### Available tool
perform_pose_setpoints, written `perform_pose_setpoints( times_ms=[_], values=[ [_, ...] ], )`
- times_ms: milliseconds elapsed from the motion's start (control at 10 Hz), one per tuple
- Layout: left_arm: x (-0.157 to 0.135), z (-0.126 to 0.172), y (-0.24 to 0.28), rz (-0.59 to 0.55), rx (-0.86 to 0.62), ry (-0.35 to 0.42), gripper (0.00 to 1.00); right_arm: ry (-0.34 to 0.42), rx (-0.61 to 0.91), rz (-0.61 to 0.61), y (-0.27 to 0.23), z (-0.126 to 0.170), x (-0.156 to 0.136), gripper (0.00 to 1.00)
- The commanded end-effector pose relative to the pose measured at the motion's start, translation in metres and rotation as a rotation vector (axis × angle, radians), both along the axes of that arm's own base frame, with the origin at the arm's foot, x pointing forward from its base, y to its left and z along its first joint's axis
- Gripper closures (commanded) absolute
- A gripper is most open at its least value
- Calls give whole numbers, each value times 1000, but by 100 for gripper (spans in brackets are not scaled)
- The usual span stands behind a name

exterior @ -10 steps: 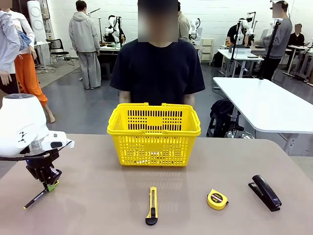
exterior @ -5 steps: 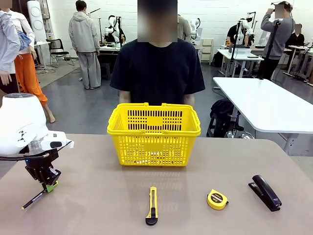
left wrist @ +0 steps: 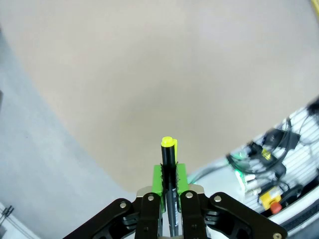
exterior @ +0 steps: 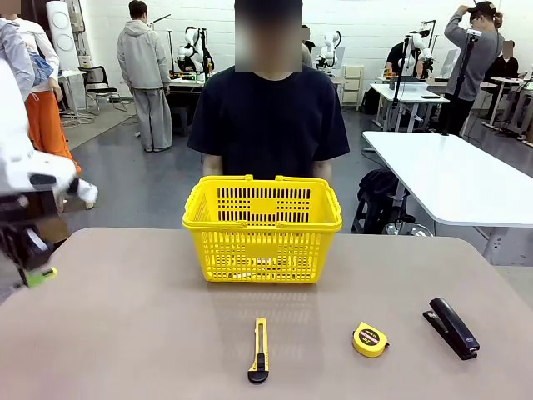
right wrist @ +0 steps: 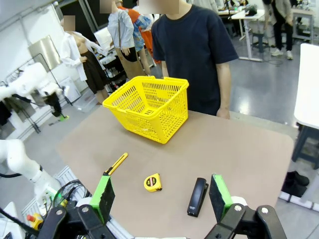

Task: Place the items the person wants into the basket.
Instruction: Pick up the item the person points to and place it in the Market Basket.

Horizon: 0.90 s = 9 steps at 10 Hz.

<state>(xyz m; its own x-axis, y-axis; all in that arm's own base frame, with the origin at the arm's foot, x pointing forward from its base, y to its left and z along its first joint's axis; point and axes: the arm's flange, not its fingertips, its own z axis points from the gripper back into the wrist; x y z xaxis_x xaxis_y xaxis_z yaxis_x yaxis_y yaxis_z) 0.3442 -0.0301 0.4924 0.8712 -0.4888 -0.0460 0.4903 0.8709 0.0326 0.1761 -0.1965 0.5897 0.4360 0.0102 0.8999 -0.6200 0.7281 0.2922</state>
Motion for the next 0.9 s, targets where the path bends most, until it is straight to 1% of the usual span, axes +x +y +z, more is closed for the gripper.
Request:
perform_pose_setpoints(
  times_ms=[0,200,300,400,500,600,800],
  values=[
    [14,43,1,-57,38,-5,99,-18,11,9,1,0,2,0],
    [0,83,-1,-111,-20,-77,99,-18,11,9,1,0,2,0],
    [-7,94,0,-128,-48,-97,99,-18,11,9,1,0,2,0],
    [-10,98,4,-124,-78,-109,99,-18,11,9,1,0,2,0],
    [-9,88,14,-99,-113,-113,99,-18,11,9,1,0,2,0],
    [-6,102,-2,-97,-23,-100,99,-18,11,9,1,0,2,0],
    [-6,102,-2,-97,-23,-100,99,-18,11,9,1,0,2,0]
  ],
)
